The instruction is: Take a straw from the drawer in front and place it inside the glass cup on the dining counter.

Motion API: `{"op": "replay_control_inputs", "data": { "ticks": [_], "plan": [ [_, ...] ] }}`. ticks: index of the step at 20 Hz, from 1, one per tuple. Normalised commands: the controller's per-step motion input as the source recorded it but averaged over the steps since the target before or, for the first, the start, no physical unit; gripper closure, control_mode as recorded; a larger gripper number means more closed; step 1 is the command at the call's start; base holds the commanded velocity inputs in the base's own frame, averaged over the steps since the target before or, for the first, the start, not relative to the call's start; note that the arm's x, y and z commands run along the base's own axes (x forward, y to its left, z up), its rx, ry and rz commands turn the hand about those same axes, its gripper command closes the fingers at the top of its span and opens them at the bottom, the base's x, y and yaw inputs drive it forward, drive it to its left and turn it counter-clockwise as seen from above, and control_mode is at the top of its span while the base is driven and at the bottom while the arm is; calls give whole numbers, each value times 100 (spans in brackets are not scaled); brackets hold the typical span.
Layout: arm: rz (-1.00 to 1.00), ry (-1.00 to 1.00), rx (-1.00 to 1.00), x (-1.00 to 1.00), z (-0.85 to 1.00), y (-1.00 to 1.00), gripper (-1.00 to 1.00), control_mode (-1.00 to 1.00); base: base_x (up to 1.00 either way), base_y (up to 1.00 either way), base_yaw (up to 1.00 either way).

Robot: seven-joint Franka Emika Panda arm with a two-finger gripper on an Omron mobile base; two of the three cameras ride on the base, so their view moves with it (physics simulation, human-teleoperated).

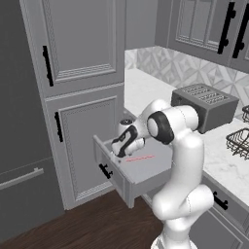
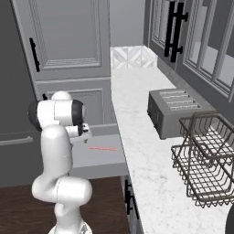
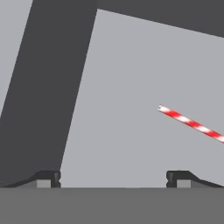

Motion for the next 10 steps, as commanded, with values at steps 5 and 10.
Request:
{"op": "replay_control_inputs", "data": {
  "ticks": [5, 10],
  "plan": [
    [0, 0, 0, -37, -18, 95, -100, -100, 0, 0, 0],
    [0, -3, 0, -19, 35, 22, -100, -100, 0, 0, 0]
  ]
}}
